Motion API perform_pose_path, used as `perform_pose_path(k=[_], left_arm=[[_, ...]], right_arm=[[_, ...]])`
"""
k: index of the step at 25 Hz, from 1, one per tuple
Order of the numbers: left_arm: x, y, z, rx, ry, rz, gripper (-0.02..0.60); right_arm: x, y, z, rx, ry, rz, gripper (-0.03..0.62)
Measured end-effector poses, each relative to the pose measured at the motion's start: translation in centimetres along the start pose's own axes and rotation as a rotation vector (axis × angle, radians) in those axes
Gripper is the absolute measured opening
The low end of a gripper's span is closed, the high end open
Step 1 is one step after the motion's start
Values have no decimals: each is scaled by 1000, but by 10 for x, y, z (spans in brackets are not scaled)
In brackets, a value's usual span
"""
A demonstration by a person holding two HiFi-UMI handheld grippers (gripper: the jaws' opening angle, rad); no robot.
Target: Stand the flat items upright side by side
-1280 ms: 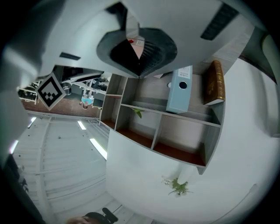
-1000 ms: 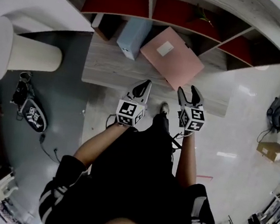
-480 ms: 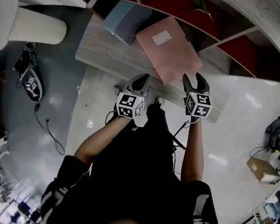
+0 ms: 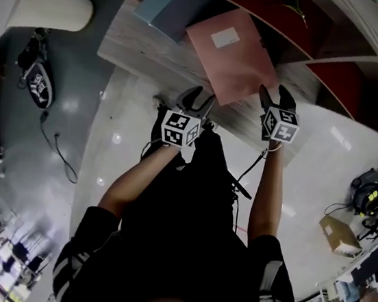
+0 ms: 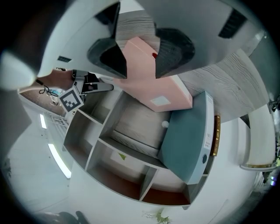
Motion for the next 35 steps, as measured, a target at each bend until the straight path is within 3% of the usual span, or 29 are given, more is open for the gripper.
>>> perform_pose_path(k=[8,15,20,29,35], left_arm=[[-1,-13,8,-14,1,-11,221],[-9,-11,14,-31,1,-26,223],[-27,-7,26,-88,-4,-31,235],[-41,-10,63,-244,14,99,268],[-54,-5,77,-282,3,144,271]], right_arm=[[29,-29,5,-57,-56,-48,321],[29,-41,19,-142,-21,-82,324],[17,-33,31,-164,-10,-74,324],[-17,-17,63,-212,-34,-59,324],[-52,-6,88,-246,-76,-80,324]])
Point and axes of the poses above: the fingertips, and each gripper's own axes: y backward along the fingers, x to its right, z out of its underside, the point moved 3 cm from there along y, backward along the fingers, and after that the axes turned 3 degrees about -y, right-handed, at the moved point
